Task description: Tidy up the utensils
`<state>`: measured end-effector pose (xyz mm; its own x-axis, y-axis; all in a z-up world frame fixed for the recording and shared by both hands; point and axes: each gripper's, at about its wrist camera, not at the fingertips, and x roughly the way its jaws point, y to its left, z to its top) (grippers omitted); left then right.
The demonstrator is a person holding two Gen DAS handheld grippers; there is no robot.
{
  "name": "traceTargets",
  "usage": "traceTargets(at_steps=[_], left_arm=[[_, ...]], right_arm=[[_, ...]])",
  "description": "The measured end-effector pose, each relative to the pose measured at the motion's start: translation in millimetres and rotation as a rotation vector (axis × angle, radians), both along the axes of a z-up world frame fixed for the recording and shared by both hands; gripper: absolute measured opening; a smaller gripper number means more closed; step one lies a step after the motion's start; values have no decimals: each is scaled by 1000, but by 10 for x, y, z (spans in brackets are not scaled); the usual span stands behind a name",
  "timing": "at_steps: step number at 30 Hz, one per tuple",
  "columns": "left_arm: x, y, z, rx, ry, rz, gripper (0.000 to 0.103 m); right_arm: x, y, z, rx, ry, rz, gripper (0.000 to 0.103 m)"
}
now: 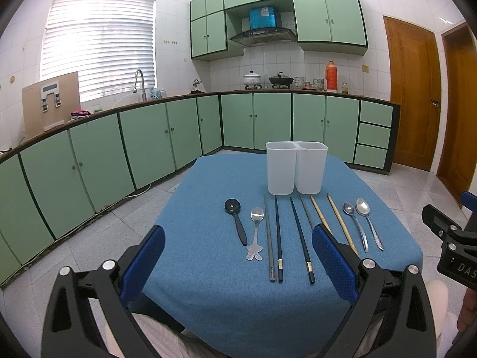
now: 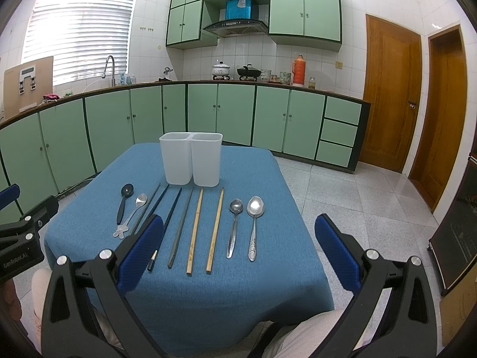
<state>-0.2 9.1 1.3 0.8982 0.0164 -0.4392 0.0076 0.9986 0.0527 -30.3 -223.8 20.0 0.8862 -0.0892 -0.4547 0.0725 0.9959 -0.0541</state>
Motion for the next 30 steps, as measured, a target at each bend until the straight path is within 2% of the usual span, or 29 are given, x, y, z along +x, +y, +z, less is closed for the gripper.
traceTargets(at_steps=[20, 25, 30], left_arm=[[66, 43, -9, -2, 3, 8, 97], [118, 67, -46, -5, 16, 19, 97], [345, 156, -124, 4, 47, 46, 97]], right_arm=[[21, -47, -5, 0, 0, -12, 98], [117, -86, -14, -6, 5, -32, 98], [318, -155, -65, -13, 15, -60, 98]])
